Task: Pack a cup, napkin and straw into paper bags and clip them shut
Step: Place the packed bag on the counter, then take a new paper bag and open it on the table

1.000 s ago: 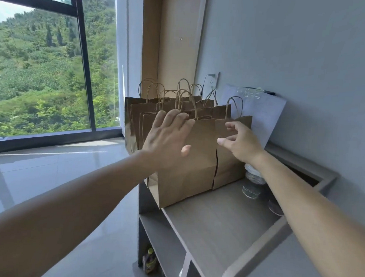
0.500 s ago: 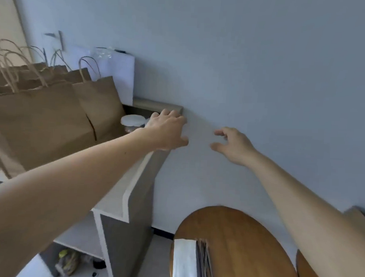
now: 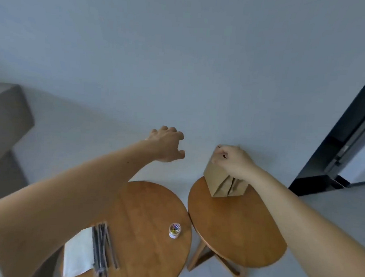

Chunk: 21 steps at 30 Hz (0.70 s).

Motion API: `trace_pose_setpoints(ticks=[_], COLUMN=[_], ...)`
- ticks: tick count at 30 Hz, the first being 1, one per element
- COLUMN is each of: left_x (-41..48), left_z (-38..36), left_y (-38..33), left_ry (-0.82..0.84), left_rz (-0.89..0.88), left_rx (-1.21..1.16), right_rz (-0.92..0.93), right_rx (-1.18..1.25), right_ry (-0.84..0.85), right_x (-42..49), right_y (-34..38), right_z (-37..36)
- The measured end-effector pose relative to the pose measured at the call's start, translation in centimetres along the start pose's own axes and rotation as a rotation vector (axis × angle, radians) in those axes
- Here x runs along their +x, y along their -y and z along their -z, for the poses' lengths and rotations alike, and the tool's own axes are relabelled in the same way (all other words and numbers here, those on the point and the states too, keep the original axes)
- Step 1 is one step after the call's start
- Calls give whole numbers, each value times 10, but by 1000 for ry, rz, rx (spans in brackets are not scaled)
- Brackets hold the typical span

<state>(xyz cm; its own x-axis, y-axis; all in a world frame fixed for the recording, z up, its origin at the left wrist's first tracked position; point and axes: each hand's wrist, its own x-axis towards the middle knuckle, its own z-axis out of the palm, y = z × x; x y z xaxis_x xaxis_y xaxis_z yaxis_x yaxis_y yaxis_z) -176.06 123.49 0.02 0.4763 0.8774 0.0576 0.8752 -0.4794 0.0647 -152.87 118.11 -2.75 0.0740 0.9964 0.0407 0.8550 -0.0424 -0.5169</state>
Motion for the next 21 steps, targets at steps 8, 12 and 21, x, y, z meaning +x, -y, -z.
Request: trace_pose_setpoints(ticks=[8, 12, 21], left_x=[81, 131, 229], left_z=[-55, -85, -144], left_y=[-103, -123, -129], left_ry=[137, 187, 258], left_rz=[-97, -132, -90], left_rx=[-16, -35, -197], right_rz=[-178, -240, -341], right_rx=[50, 52, -11], right_ry=[4, 19, 4], right_x=[-6, 19, 121], right_y=[-125, -163, -236], right_z=[20, 16, -7])
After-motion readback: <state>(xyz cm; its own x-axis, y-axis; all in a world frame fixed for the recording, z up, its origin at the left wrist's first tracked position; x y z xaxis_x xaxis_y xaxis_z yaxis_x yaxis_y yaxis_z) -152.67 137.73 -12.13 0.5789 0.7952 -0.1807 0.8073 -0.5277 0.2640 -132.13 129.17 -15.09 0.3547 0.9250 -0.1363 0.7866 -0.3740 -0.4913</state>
